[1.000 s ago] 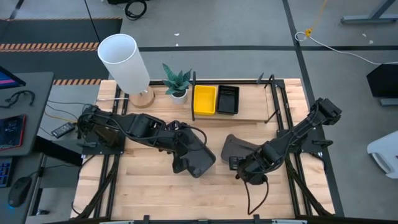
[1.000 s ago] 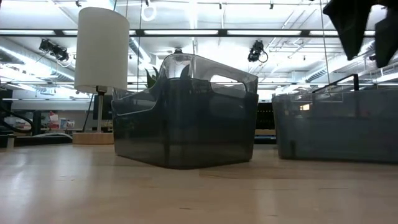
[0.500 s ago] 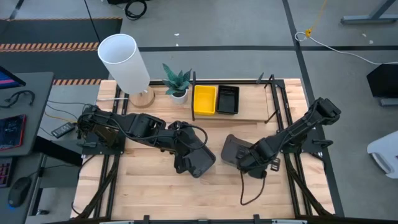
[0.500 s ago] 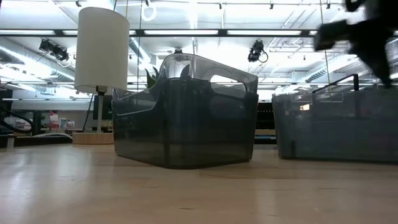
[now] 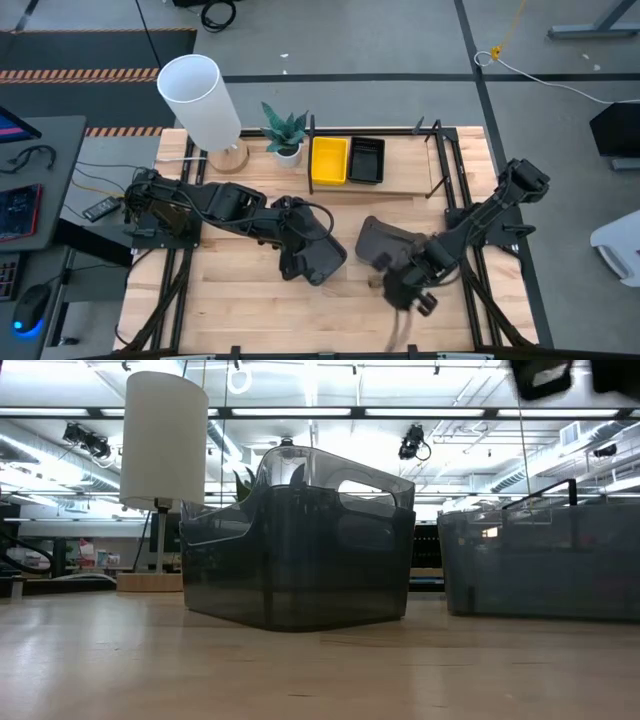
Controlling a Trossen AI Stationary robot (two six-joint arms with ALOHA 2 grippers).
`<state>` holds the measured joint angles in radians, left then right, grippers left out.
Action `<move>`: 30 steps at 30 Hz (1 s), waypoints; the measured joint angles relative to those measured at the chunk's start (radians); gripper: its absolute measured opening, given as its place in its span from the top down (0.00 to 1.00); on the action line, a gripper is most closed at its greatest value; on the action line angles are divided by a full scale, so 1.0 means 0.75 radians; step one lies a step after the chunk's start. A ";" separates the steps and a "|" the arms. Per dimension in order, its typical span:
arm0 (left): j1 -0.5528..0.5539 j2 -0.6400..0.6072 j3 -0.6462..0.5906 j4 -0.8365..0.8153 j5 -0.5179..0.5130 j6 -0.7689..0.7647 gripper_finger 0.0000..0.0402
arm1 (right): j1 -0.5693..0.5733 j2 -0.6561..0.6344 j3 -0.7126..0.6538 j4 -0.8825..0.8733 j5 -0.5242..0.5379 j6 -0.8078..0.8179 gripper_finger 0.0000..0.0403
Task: Stack baskets on shelf by color
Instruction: Adjust the black bins on the table
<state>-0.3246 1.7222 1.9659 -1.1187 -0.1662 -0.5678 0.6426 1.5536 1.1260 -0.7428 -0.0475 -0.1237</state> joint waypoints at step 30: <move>0.000 0.000 0.000 -0.002 0.065 0.055 0.97 | 0.017 -0.007 -0.175 0.113 -0.261 0.779 0.69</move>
<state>-0.3244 1.7222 1.9658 -1.1198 -0.1176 -0.5266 0.6552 1.5486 0.9947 -0.6580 -0.2436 0.4608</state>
